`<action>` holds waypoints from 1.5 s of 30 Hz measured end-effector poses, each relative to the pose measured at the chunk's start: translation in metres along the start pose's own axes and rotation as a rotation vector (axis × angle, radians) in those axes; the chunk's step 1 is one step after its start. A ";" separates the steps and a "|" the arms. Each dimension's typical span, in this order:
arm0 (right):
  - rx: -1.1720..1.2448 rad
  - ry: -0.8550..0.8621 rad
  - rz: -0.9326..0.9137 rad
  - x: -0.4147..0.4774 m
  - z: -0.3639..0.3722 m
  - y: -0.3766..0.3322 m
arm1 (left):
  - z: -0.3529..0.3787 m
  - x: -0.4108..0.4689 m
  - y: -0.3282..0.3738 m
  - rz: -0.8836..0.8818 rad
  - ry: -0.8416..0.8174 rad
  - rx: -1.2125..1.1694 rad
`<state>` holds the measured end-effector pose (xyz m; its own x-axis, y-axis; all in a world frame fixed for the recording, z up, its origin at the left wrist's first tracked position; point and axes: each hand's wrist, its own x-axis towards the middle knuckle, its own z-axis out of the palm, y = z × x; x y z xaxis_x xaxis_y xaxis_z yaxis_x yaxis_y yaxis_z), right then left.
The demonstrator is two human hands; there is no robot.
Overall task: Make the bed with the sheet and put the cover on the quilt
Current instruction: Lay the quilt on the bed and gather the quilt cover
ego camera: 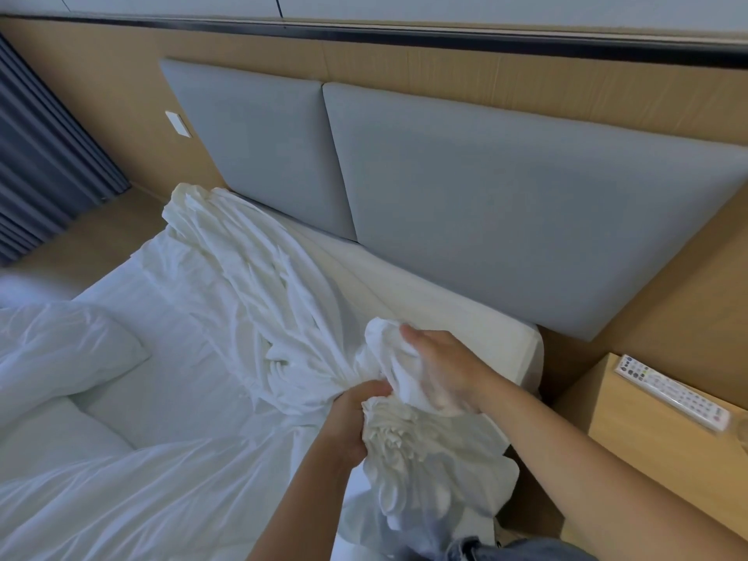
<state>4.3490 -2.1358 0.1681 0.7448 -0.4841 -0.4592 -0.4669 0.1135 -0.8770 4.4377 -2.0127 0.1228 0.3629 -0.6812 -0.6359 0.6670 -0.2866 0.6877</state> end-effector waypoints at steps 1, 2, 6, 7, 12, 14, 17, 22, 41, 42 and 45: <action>0.092 0.049 0.022 -0.002 -0.003 0.006 | 0.000 0.000 0.000 -0.003 0.000 -0.045; 0.143 0.127 0.039 -0.004 -0.004 0.013 | 0.000 0.002 -0.001 -0.010 -0.015 -0.088; 0.186 0.197 0.129 -0.011 0.005 0.036 | 0.001 0.005 0.001 -0.063 -0.027 -0.047; 0.231 0.140 0.149 -0.013 0.003 0.038 | 0.003 0.005 0.002 -0.081 -0.024 0.000; 0.301 -0.182 0.142 -0.024 -0.010 0.038 | 0.004 0.010 0.001 -0.110 -0.015 0.107; 0.252 -0.110 0.135 -0.019 -0.006 0.042 | 0.008 0.009 0.000 -0.095 -0.010 0.131; 0.251 -0.051 0.257 -0.010 0.007 0.048 | 0.011 0.008 -0.003 -0.092 0.021 0.171; 0.224 0.131 0.231 -0.005 0.020 0.046 | 0.010 0.008 -0.002 -0.101 0.093 0.212; 0.165 0.310 0.033 -0.017 -0.022 0.052 | 0.003 0.016 0.001 -0.070 -0.004 -0.093; 0.130 0.272 0.078 -0.015 -0.022 0.054 | 0.004 0.016 0.000 -0.078 -0.015 -0.097; -0.031 0.257 0.035 -0.014 -0.017 0.059 | 0.003 0.019 -0.002 -0.047 -0.018 -0.170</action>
<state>4.3029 -2.1367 0.1250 0.5845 -0.6851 -0.4348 -0.5073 0.1097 -0.8548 4.4416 -2.0266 0.1102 0.3180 -0.6823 -0.6583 0.7837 -0.2016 0.5875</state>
